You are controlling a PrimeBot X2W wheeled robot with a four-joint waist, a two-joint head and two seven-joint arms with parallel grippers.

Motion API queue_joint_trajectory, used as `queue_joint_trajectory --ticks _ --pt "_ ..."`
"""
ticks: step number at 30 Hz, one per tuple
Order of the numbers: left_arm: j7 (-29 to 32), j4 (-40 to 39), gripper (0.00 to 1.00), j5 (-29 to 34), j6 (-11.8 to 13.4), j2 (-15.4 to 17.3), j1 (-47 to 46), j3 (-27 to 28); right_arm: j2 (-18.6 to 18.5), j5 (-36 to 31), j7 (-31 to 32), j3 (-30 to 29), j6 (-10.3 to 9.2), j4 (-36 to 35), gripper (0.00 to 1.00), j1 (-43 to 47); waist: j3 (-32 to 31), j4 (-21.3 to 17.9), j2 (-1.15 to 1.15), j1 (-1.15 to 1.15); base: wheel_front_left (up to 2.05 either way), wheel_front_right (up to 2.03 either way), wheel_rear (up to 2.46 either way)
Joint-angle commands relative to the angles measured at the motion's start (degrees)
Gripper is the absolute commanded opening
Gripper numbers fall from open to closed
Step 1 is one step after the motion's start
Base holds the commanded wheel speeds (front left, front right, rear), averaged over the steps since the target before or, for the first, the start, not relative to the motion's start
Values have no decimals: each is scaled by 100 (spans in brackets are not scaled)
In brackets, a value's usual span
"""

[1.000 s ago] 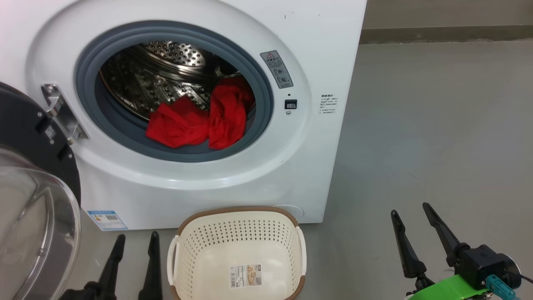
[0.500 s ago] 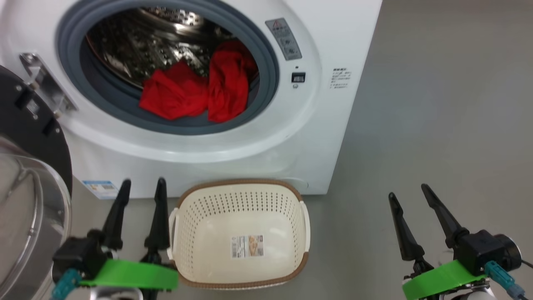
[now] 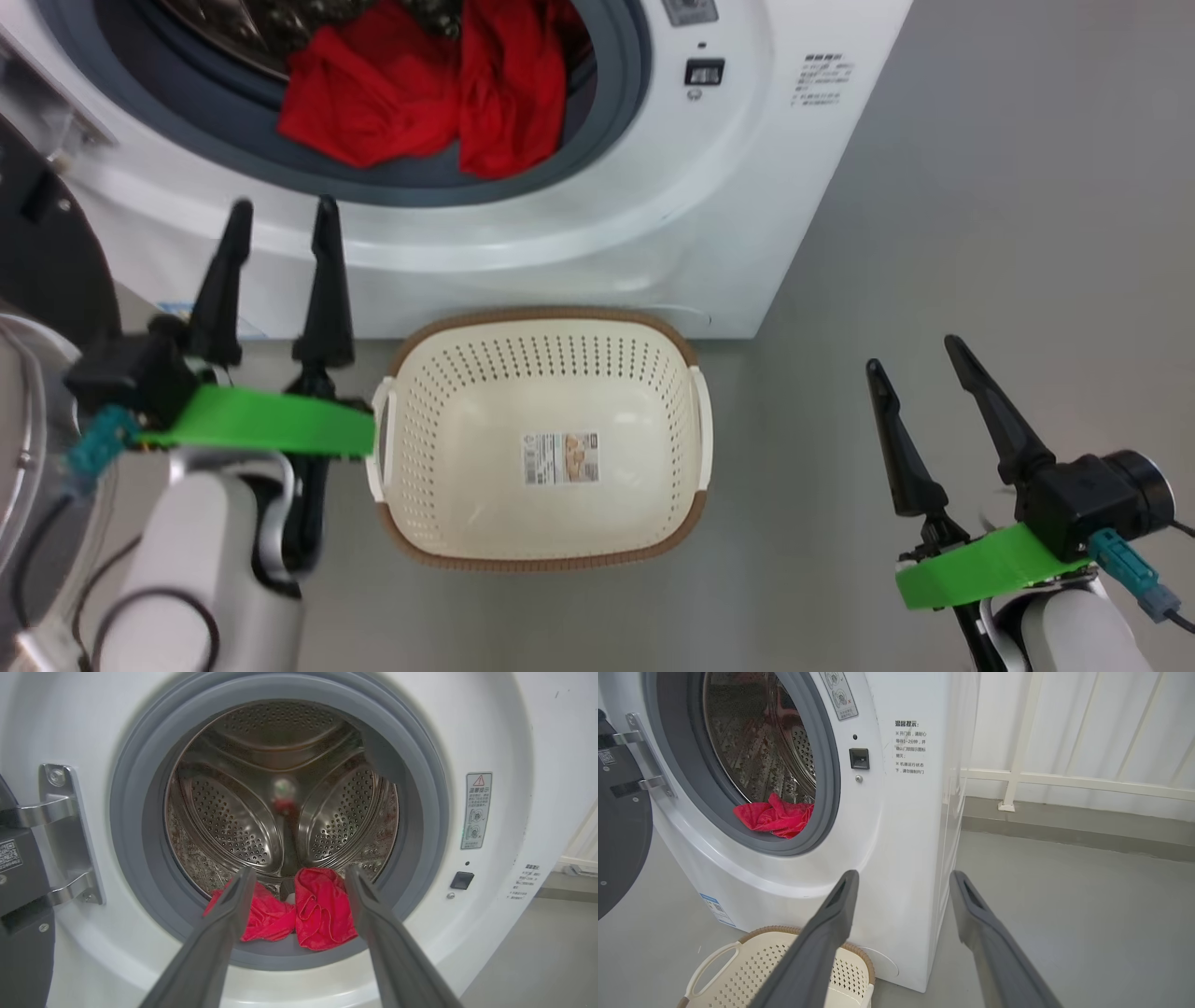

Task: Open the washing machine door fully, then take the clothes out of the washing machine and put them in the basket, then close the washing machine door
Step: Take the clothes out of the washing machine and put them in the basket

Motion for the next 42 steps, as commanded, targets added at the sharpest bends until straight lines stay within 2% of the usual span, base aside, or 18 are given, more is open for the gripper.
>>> queue_joint_trajectory --ticks 1,15,30,38,42 --pt "-62 -40 100 -38 -46 125 -239 220 -38 -51 -37 164 28 -164 100 -157 328 29 0 0 0 0 0" --pt "-69 1230 100 24 -255 192 -1964 320 -38 -87 -37 341 28 -251 100 -461 1030 -87 0 0 0 0 0" --pt "-13 3397 100 105 -384 414 -3933 256 -38 11 -37 410 28 -207 100 -684 1641 -321 0 0 0 0 0" --pt "572 4497 100 91 -277 673 -4662 227 -38 46 -37 443 28 -244 100 -794 1843 -568 0 0 0 0 0" --pt "801 4797 100 49 -276 751 -4894 232 -38 57 -37 448 28 -243 100 -811 1904 -637 0 0 0 0 0"
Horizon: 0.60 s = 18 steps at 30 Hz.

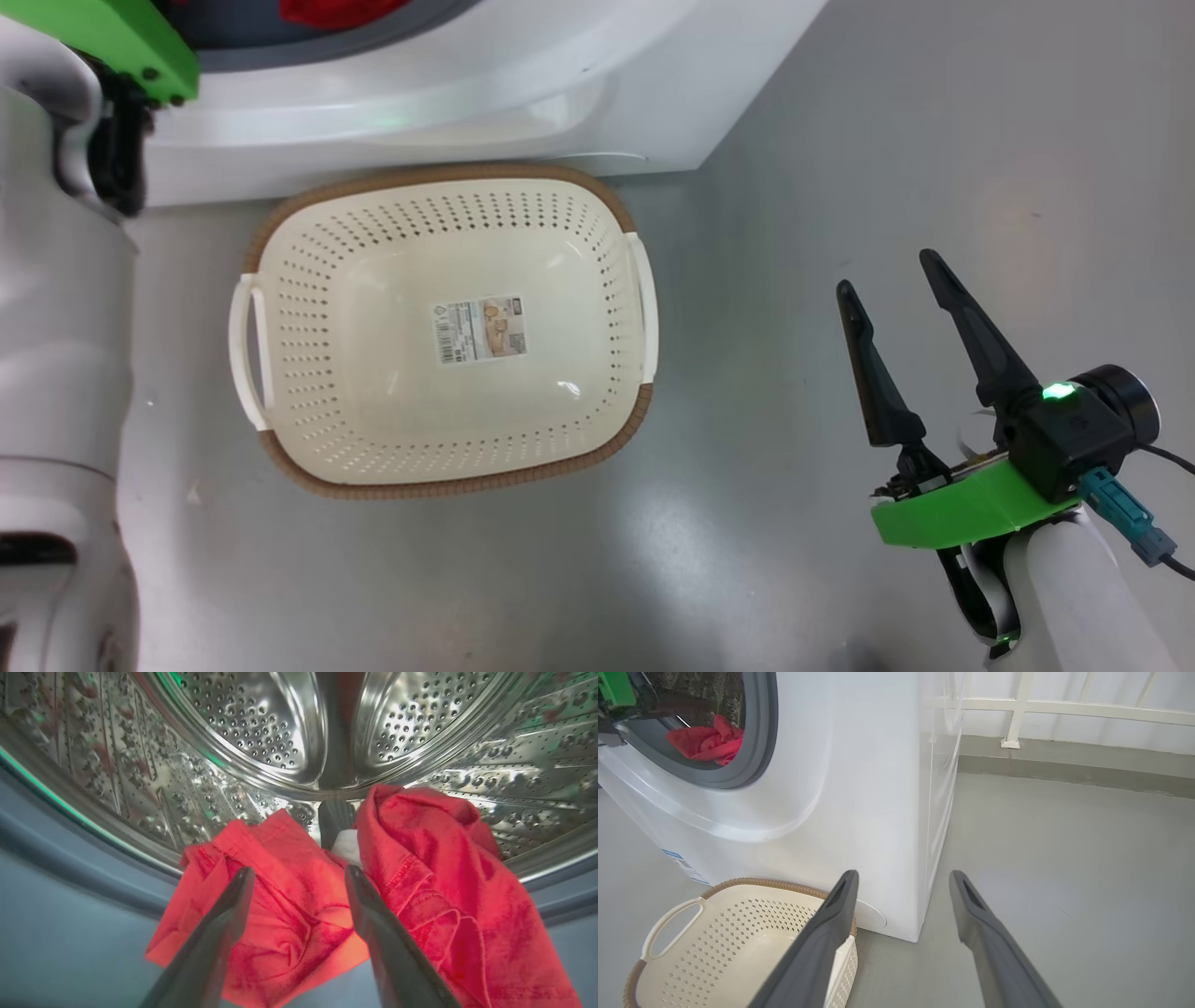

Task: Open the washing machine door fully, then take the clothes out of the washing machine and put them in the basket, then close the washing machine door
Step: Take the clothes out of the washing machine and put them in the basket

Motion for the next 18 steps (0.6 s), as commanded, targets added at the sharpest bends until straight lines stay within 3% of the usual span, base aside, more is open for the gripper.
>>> queue_joint_trajectory --ticks 1,11,18 --pt "31 -77 100 -26 32 319 -101 52 5 46 -36 131 28 -142 100 -14 66 -66 0 0 0 0 0" --pt "1100 587 100 9 162 518 -620 -110 5 139 -36 251 28 -168 100 -135 295 -259 0 0 0 0 0" --pt "1417 699 100 141 358 656 -691 -291 5 240 -36 304 28 -183 100 -209 395 -384 0 0 0 0 0"
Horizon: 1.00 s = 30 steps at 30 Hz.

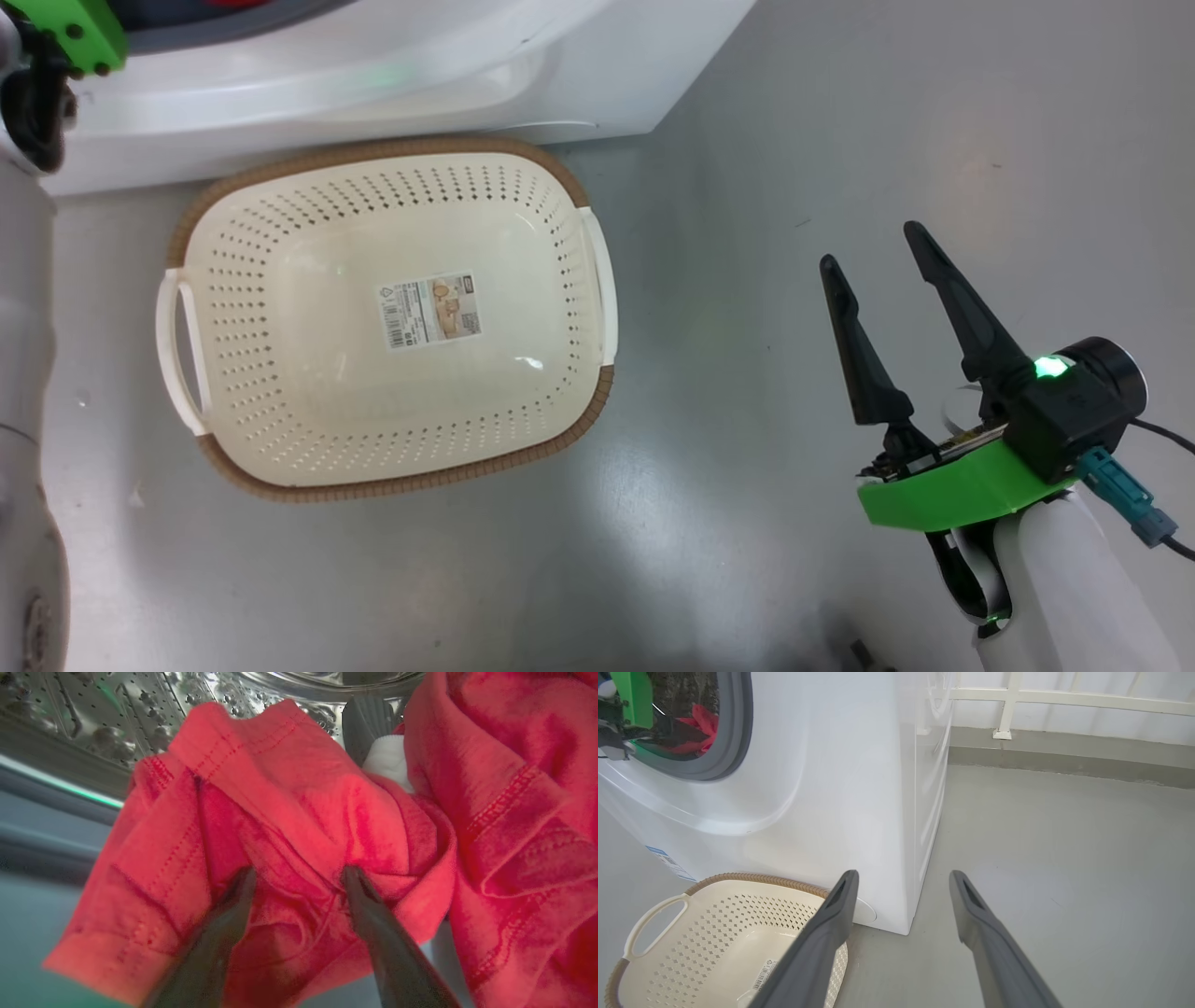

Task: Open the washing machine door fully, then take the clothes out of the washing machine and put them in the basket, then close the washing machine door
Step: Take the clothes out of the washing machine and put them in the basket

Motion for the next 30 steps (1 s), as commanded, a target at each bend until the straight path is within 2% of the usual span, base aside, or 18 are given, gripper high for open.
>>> queue_joint_trajectory --ticks 1,4,5,6,7,8,13,23,30 --pt "53 -43 100 49 63 341 -25 -22 5 154 -36 136 28 -149 100 38 42 -49 0 0 0 0 0" --pt "64 -24 100 88 126 382 -16 -82 5 181 -36 148 28 -138 100 34 75 -81 0 0 0 0 0" --pt "56 -19 91 95 133 388 -12 -100 5 187 -36 155 28 -137 100 29 85 -88 0 0 0 0 0" --pt "40 -16 49 90 136 390 -12 -105 5 195 -36 160 28 -134 100 24 94 -92 0 0 0 0 0" --pt "34 -12 15 82 132 387 -9 -111 5 204 -36 161 28 -130 100 19 102 -93 0 0 0 0 0" --pt "24 -9 0 74 130 382 -10 -116 5 209 -36 163 28 -126 100 16 111 -91 0 0 0 0 0" --pt "-187 -19 0 50 100 352 -6 -151 5 213 -36 157 28 -111 100 5 133 -57 0 0 0 0 0" --pt "-1137 -152 0 -45 -18 300 55 -157 5 165 -36 131 28 -43 100 -18 102 107 0 0 0 0 0" --pt "-1557 -158 0 -78 -70 292 63 -184 5 134 -36 135 28 36 100 -18 35 166 0 0 0 0 0"
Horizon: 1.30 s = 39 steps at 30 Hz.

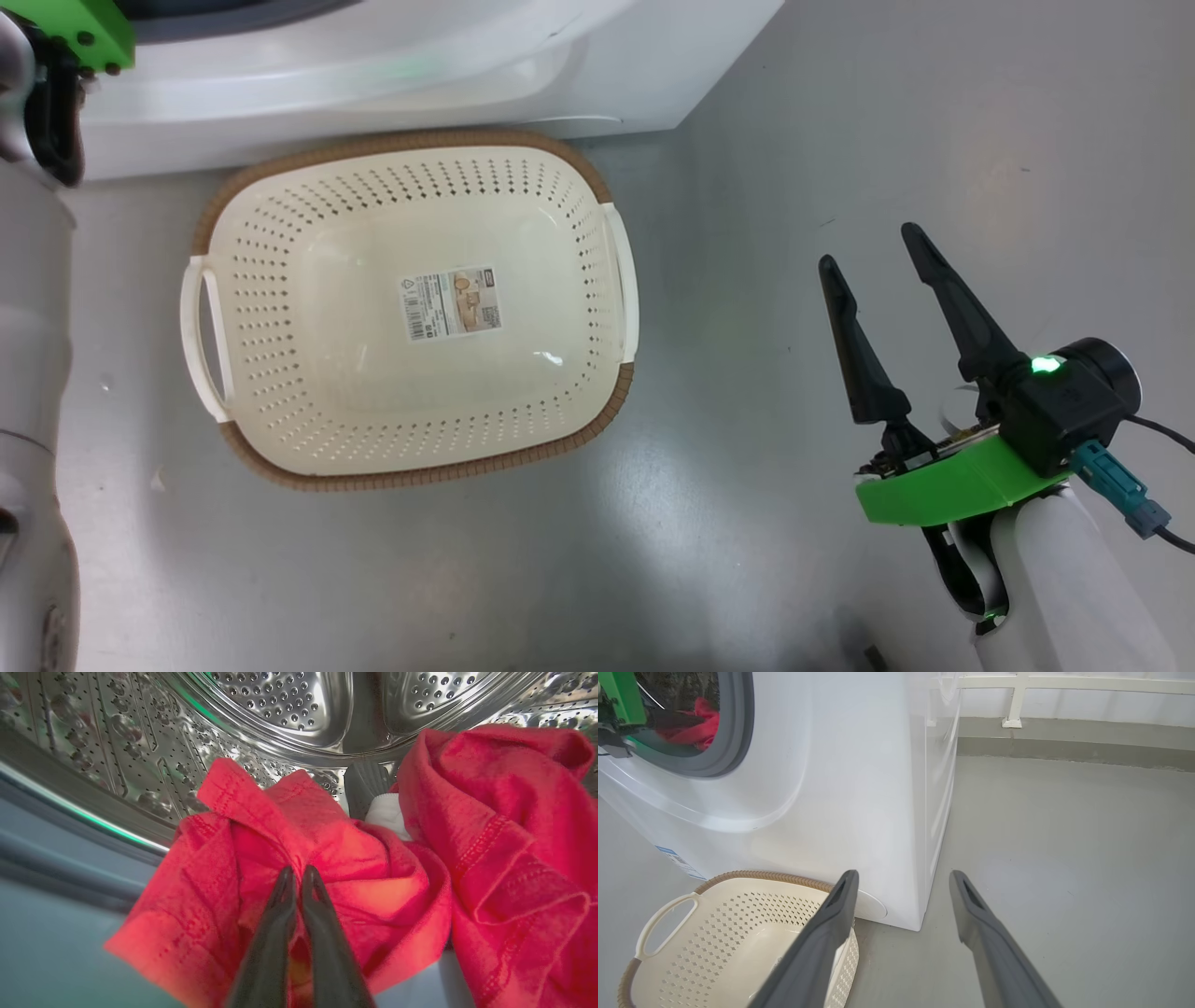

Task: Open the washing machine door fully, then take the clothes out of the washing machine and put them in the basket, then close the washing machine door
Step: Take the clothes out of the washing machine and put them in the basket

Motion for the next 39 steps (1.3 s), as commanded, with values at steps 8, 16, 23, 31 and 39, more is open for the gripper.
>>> queue_joint_trajectory --ticks 8,16,23,31,39 --pt "-309 -95 0 -25 -77 251 -85 -77 6 -26 -36 135 28 -41 100 39 -100 14 0 0 0 0 0" --pt "-668 -258 0 -72 -127 244 -30 -94 6 -3 -36 118 28 6 100 21 -209 55 0 0 0 0 0" --pt "-779 -1115 0 -85 -142 215 517 1 6 36 -36 132 28 35 100 29 -435 180 0 0 0 0 0" --pt "-782 -2640 0 25 -78 152 1754 325 6 84 -36 134 28 107 100 101 -870 260 0 0 0 0 0" --pt "-782 -3570 0 132 -118 43 2841 550 6 171 -36 161 28 183 100 250 -1353 295 0 0 0 0 0"
